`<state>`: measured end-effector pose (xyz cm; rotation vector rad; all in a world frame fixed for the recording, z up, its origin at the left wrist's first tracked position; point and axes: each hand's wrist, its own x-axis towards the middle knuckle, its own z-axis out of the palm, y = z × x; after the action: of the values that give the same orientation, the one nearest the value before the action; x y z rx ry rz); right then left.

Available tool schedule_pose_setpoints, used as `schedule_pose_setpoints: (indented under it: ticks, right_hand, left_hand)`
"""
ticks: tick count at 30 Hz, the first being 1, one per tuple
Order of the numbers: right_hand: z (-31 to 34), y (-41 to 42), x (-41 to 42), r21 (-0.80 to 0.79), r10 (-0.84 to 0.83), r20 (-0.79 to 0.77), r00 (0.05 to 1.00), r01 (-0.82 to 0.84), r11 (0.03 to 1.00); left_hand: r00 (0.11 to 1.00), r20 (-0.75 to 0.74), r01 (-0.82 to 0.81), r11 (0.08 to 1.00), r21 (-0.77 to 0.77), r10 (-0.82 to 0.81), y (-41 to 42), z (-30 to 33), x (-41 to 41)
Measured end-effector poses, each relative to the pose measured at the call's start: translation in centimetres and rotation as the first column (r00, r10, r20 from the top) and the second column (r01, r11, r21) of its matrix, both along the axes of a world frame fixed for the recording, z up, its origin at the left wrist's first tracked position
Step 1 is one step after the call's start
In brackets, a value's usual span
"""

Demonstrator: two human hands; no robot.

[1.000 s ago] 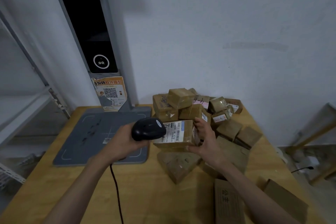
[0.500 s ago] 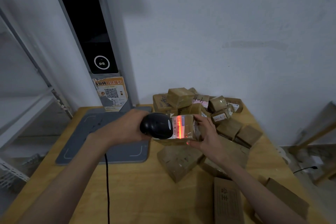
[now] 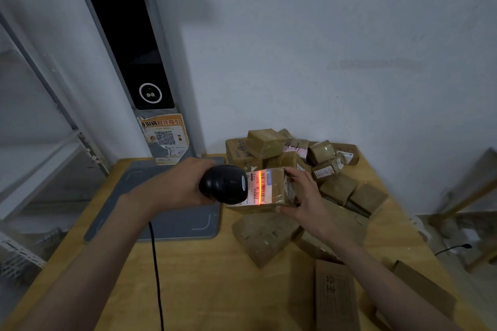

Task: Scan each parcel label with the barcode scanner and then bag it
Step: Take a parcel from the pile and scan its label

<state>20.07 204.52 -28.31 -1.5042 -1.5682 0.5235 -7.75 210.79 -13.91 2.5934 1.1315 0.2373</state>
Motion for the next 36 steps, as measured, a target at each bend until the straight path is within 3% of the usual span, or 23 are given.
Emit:
schedule_pose_setpoints:
  ticks: [21, 28, 32, 36]
  right_hand:
    - [-0.2, -3.1, 1.6, -0.015, -0.024, -0.074, 0.997, 0.023, 1.000]
    - [-1.7, -10.1, 4.0, -0.039, -0.288, -0.134, 0.948, 0.285, 0.958]
    - [-3.1, -17.4, 4.2, -0.066, -0.531, -0.148, 0.835, 0.527, 0.847]
    - [-5.1, -26.3, 2.7, -0.099, -0.734, -0.178, 0.655, 0.731, 0.676]
  left_hand:
    - [0.999, 0.016, 0.041, 0.998, -0.046, -0.040, -1.6, -0.3, 1.9]
    - [0.962, 0.081, 0.271, 0.951, -0.151, -0.261, -2.9, -2.3, 7.8]
    - [0.891, 0.089, 0.453, 0.866, -0.211, -0.444, -5.6, -4.6, 11.8]
    - [0.794, 0.068, 0.600, 0.760, -0.250, -0.604, -9.9, -7.9, 15.8]
